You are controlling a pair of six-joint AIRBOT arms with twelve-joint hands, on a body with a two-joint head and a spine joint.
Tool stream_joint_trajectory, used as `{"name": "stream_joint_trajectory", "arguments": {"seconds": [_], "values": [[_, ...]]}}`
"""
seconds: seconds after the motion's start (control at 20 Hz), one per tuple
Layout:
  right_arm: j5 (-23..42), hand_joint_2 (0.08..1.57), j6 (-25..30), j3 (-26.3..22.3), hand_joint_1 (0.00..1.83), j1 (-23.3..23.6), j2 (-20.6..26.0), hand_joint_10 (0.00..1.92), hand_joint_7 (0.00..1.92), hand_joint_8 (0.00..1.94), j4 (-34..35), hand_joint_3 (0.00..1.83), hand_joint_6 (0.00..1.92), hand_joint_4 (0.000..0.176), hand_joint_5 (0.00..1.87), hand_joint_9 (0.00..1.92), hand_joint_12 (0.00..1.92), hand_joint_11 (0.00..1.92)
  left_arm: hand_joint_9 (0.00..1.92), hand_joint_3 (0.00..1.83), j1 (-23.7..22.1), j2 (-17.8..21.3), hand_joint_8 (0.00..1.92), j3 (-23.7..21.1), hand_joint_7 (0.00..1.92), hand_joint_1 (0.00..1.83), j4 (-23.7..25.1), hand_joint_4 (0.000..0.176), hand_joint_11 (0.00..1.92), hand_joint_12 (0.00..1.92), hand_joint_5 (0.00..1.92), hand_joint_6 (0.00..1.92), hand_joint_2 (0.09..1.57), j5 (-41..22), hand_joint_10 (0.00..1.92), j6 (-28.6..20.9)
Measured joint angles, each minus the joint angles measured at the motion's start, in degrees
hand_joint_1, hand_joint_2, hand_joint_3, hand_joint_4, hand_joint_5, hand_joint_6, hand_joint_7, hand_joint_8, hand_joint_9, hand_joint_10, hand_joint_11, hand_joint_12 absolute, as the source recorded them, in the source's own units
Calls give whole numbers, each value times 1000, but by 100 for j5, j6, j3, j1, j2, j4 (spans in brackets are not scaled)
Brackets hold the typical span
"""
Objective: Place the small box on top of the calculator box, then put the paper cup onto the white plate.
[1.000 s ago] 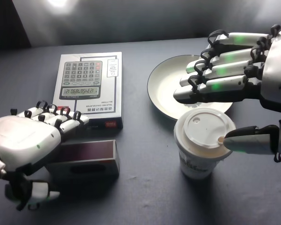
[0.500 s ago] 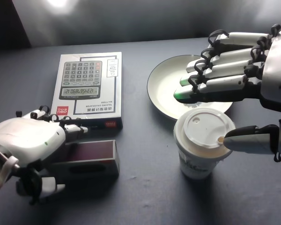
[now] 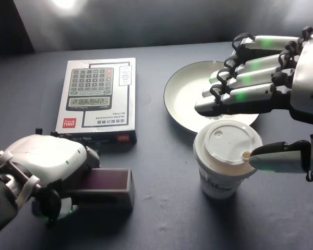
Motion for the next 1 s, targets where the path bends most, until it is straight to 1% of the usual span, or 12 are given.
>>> {"name": "stream_joint_trajectory", "arguments": {"seconds": [0.05, 0.1, 0.15, 0.2, 0.3, 0.35, 0.55, 0.65, 0.7, 0.8, 0.9, 1.0], "values": [[0, 1304, 0, 0, 278, 0, 0, 23, 435, 9, -2, 0, 8, 0, 416, 405, 1037, 0, 721, 0, 0, -22, 1242, 2, 868, 1349, -20, 0, 415, 1241, 646, 1192, 1220, -11, 1567, 4], [0, 1300, 0, 0, 301, 0, 0, 14, 424, 3, -2, 0, 4, 0, 410, 391, 1010, 0, 678, 0, 0, -24, 1272, 0, 879, 1350, -22, 0, 422, 1345, 716, 1083, 1214, -7, 1559, 9], [0, 1300, 0, 0, 301, 0, 0, 14, 424, 3, 0, 0, 4, 0, 410, 391, 1010, 0, 678, 0, 0, -24, 1272, 0, 879, 1350, -22, 0, 422, 1345, 716, 1083, 1214, -4, 1559, 9], [0, 1301, 0, 0, 304, 0, 0, 21, 450, 9, -2, 0, 5, 0, 419, 420, 1020, 0, 702, 0, 0, -24, 1240, 2, 890, 1355, -26, 0, 441, 1412, 810, 1010, 1190, -4, 1513, 9], [0, 1306, 0, 0, 274, 0, 0, 9, 441, 3, -2, 1, 4, 0, 420, 404, 1016, 0, 665, 1, -37, -20, 1300, 2, 865, 1352, -50, 0, 478, 1426, 802, 997, 1202, 2, 1556, 39], [0, 1310, 0, 0, 266, 0, 0, 3, 422, 2, -2, 2, 1, 0, 408, 391, 994, 0, 672, 0, -111, -15, 1271, 2, 881, 1353, -118, 0, 440, 1405, 811, 994, 1196, 13, 1541, 168], [0, 1315, 0, 0, 246, 0, 2, 7, 449, 2, 0, 1, 1, 0, 422, 420, 1033, 0, 676, 0, -533, 109, 1263, 11, 885, 1355, -520, 0, 414, 1414, 821, 983, 1192, 59, 1532, 813], [0, 1316, 0, 0, 242, 0, 0, 3, 445, 0, -2, 1, 0, 0, 420, 413, 1015, 0, 685, 0, -717, 127, 1255, 111, 889, 1356, -601, 0, 419, 1397, 831, 969, 1188, 188, 1520, 981], [0, 1319, 2, 0, 233, 0, 0, 1, 432, 0, -2, 2, 0, 0, 404, 404, 1007, 0, 648, 0, -863, 127, 1332, 201, 851, 1350, -656, 0, 368, 1428, 818, 978, 1204, 330, 1558, 1049], [0, 1322, 0, 0, 231, 0, 0, 0, 424, 0, -2, 4, 4, 0, 410, 397, 1006, 0, 653, 0, -1082, 127, 1313, 350, 871, 1354, -651, 0, 396, 1397, 856, 918, 1192, 577, 1534, 1108], [0, 1320, 0, 0, 266, 0, 0, 5, 449, 6, -2, 0, 7, 0, 431, 409, 1029, 0, 639, 0, -1316, 127, 1352, 514, 849, 1349, -645, 0, 369, 1432, 823, 959, 1205, 828, 1554, 1145], [0, 1322, 0, 0, 255, 0, 0, 1, 431, 1, -2, 0, 1, 0, 411, 400, 1033, 0, 642, 0, -1528, 127, 1357, 702, 848, 1350, -671, 0, 404, 1412, 843, 925, 1202, 1023, 1545, 1209]]}}
